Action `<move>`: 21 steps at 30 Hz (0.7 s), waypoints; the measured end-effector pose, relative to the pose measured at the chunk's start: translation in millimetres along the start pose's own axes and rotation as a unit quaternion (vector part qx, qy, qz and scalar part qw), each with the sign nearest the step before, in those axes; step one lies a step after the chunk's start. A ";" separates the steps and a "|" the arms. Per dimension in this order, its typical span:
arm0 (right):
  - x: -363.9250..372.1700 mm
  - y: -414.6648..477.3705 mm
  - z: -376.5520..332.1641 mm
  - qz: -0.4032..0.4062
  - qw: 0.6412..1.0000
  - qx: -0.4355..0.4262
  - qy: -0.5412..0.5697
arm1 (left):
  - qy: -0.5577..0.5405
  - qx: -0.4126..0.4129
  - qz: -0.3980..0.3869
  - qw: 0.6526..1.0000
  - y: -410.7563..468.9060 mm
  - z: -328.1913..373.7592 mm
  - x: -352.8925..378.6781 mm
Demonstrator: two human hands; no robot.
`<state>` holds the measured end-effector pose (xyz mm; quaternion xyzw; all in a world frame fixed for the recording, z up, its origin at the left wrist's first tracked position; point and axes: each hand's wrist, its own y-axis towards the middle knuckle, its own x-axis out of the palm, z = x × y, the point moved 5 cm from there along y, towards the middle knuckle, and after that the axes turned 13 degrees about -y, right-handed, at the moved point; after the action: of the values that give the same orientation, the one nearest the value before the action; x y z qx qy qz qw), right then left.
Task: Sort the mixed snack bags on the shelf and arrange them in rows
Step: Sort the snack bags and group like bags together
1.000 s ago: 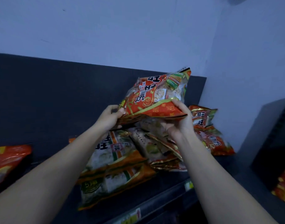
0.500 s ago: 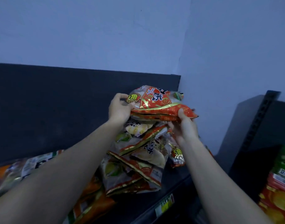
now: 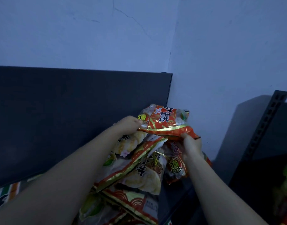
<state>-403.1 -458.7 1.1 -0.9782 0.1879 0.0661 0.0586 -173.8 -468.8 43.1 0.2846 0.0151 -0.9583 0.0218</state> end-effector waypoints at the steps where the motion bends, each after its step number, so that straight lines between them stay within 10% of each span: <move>1: 2.9 4.4 4.0 -0.004 0.999 -0.013 -0.042 | 0.007 -0.014 -0.017 1.000 3.4 -5.5 3.2; 13: 31.6 19.3 18.3 -0.028 0.956 -0.070 -0.283 | 0.129 -0.068 -0.096 0.985 5.3 -25.2 11.2; 21: 58.7 -36.7 -51.2 -0.090 0.939 -0.234 -0.233 | 0.132 0.036 0.070 0.988 -52.9 -14.4 -46.7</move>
<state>-329.8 -453.1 45.9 -0.9342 0.0591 0.3289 -0.1245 -129.6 -413.8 57.5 0.4097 -0.0363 -0.9083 0.0760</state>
